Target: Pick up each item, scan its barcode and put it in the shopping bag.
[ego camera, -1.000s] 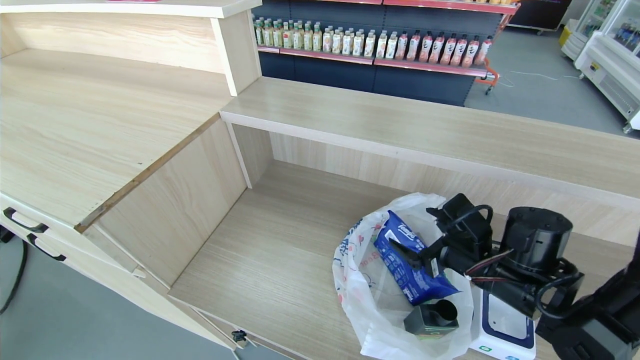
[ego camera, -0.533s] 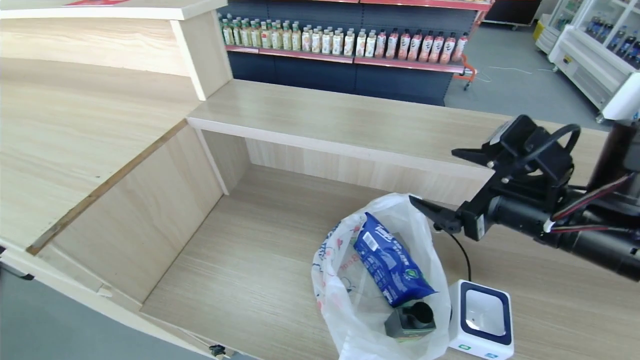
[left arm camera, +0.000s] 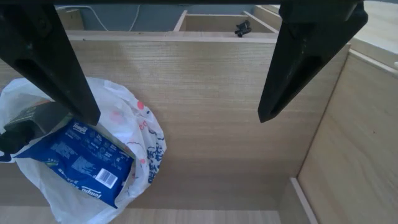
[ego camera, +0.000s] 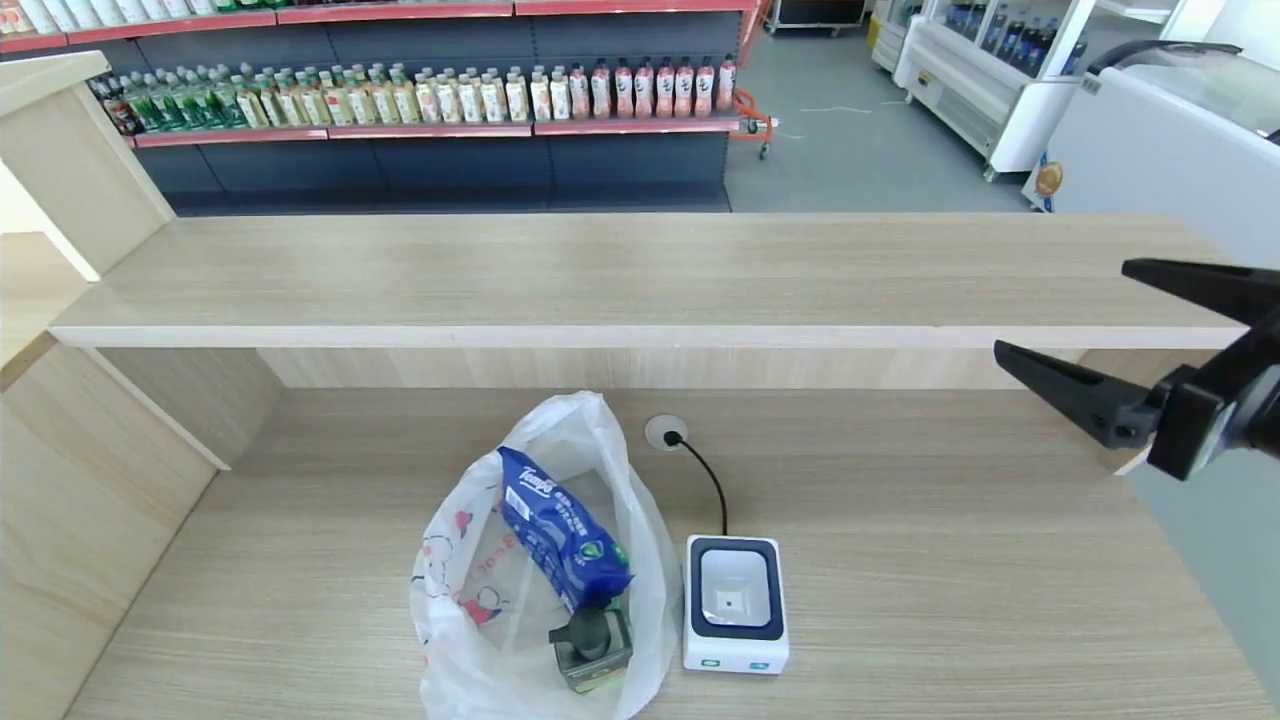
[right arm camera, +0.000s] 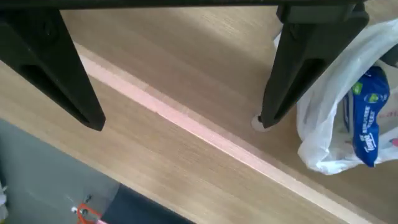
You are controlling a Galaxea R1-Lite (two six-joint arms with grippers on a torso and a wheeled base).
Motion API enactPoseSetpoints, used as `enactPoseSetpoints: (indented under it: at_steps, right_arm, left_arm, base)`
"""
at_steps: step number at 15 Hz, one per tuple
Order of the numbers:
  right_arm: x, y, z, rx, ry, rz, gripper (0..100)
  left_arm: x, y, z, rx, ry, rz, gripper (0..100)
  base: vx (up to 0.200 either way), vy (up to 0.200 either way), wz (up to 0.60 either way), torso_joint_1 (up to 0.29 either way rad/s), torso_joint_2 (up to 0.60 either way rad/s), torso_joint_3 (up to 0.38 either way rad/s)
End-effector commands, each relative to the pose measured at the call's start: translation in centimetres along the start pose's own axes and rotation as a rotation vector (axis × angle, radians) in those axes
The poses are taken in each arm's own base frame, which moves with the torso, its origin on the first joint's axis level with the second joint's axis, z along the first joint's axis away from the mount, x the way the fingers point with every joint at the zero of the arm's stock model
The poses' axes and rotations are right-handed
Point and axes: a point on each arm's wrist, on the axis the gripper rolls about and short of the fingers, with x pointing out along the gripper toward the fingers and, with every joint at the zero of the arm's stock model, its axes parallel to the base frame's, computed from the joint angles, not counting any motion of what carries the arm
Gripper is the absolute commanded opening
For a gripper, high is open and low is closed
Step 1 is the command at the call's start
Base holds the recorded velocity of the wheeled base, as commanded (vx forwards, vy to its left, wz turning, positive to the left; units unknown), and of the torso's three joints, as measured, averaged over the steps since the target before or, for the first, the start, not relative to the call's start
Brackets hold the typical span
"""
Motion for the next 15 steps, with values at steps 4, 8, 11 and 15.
enactPoseSetpoints:
  at_steps: [4,8,11,15]
  right_arm:
    - [-6.2,-1.2,-8.1,0.203,0.243,-0.388,100]
    - [-13.2,2.6,-14.5,0.296,0.276,-0.438,100]
    - [-17.8,5.5,-17.1,0.356,0.195,-0.339,100]
    - [-18.7,6.3,-17.3,0.296,0.106,-0.358,100]
  left_arm:
    - [0.0,0.0,0.0,0.000,0.000,-0.002,100]
    - [0.0,0.0,0.0,0.000,0.000,0.000,100]
    - [0.0,0.0,0.0,0.000,0.000,0.000,100]
    - [0.0,0.0,0.0,0.000,0.000,0.000,100]
  base:
    - [0.000,0.000,0.00,0.000,0.00,0.000]
    - [0.000,0.000,0.00,0.000,0.00,0.000]
    - [0.000,0.000,0.00,0.000,0.00,0.000]
    - [0.000,0.000,0.00,0.000,0.00,0.000]
